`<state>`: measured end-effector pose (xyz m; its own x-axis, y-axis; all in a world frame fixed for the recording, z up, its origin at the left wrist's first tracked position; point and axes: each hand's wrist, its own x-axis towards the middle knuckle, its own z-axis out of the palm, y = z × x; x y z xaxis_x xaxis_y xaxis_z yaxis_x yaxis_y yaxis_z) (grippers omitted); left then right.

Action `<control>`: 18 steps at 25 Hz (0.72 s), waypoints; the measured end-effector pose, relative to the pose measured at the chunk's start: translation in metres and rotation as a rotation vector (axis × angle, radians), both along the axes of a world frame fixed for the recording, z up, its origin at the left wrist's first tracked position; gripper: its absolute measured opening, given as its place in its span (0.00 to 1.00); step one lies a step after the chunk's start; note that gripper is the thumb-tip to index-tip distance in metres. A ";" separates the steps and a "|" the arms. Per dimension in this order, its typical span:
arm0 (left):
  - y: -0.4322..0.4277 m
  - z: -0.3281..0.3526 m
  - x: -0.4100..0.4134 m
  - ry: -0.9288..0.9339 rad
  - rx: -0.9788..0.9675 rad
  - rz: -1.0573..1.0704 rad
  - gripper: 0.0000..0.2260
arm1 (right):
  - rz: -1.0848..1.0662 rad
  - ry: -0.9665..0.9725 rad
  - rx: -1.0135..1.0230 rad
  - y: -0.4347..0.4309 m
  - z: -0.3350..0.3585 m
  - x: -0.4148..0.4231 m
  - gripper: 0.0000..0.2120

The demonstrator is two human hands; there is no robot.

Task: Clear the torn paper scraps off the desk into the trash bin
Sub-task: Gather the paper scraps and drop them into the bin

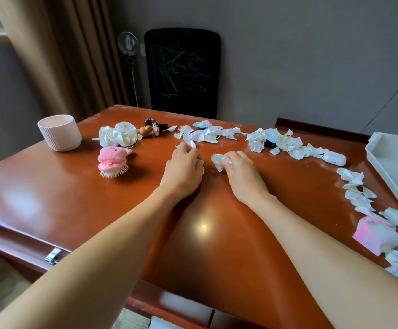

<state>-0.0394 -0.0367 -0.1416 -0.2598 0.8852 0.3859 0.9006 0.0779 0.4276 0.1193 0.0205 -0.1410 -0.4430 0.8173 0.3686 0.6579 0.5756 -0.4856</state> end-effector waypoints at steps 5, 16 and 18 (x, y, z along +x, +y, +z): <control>0.028 -0.003 -0.017 0.095 0.034 0.085 0.08 | 0.015 -0.052 0.049 0.024 -0.002 -0.019 0.11; 0.078 0.001 -0.043 0.000 -0.058 0.056 0.09 | 0.021 -0.230 0.159 0.073 -0.008 -0.039 0.11; 0.086 0.001 -0.046 -0.002 -0.091 0.041 0.09 | 0.017 -0.253 0.152 0.080 -0.007 -0.042 0.12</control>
<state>-0.0849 0.0497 -0.1404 -0.2972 0.9053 0.3035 0.8948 0.1532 0.4193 0.0774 0.1003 -0.1481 -0.5500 0.7525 0.3623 0.7366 0.6415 -0.2142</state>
